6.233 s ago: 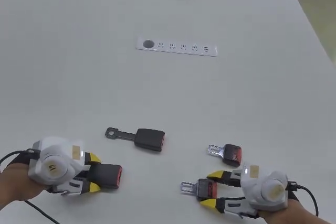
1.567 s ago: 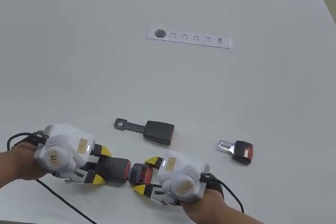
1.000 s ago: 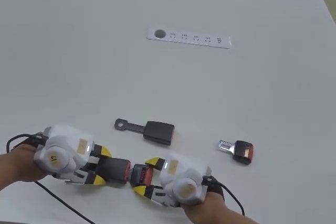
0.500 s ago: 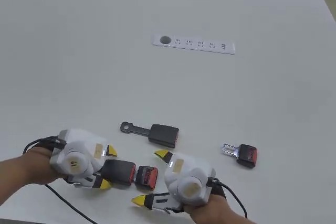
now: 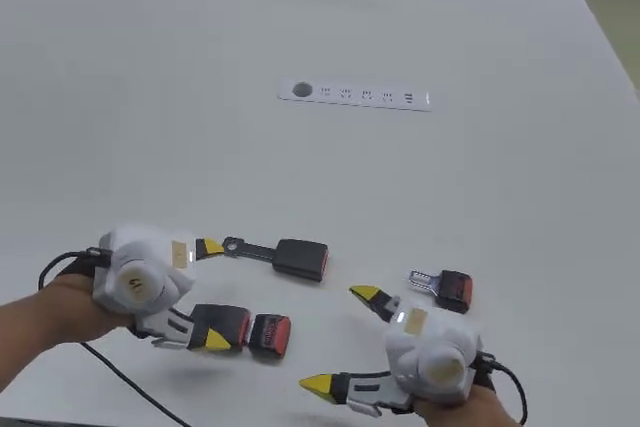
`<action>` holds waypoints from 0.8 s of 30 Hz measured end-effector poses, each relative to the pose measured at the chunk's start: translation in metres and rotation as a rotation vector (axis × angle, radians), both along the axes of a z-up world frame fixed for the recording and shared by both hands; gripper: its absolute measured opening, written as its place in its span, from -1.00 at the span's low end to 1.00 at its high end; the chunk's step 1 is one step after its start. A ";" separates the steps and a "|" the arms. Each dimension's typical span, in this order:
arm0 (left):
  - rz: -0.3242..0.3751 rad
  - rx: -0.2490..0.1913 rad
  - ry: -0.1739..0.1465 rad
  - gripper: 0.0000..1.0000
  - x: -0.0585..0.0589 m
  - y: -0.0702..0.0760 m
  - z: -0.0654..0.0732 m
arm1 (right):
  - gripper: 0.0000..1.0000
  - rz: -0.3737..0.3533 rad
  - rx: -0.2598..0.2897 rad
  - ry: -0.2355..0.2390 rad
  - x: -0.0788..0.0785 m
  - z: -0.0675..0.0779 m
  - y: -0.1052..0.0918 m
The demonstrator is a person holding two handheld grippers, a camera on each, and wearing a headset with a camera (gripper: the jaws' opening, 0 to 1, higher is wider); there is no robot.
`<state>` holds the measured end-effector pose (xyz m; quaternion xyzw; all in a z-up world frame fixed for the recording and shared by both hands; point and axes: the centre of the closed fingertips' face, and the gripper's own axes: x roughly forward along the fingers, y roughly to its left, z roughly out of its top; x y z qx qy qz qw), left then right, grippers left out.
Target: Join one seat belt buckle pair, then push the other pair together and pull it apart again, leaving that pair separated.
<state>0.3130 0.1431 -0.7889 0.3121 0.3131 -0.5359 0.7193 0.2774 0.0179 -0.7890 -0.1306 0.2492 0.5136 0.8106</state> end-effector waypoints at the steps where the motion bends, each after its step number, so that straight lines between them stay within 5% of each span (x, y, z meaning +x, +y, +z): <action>1: -0.006 -0.003 -0.004 0.54 0.002 -0.003 0.003 | 0.60 -0.008 -0.004 -0.003 0.002 0.001 -0.006; 10: -0.056 -0.025 -0.046 0.55 0.021 -0.026 0.019 | 0.57 -0.110 -0.022 0.023 0.034 0.006 -0.078; 14: -0.060 -0.039 -0.059 0.55 0.039 -0.030 0.025 | 0.55 -0.132 -0.045 0.033 0.046 0.003 -0.102; 19: -0.054 -0.037 -0.058 0.54 0.058 -0.037 0.024 | 0.52 -0.165 -0.072 0.057 0.059 -0.007 -0.131; 22: -0.068 -0.034 -0.044 0.53 0.058 -0.045 0.021 | 0.51 -0.208 -0.075 0.121 0.060 -0.019 -0.145; 24: -0.083 -0.020 -0.039 0.53 0.060 -0.048 0.016 | 0.51 -0.203 -0.080 0.111 0.063 -0.023 -0.150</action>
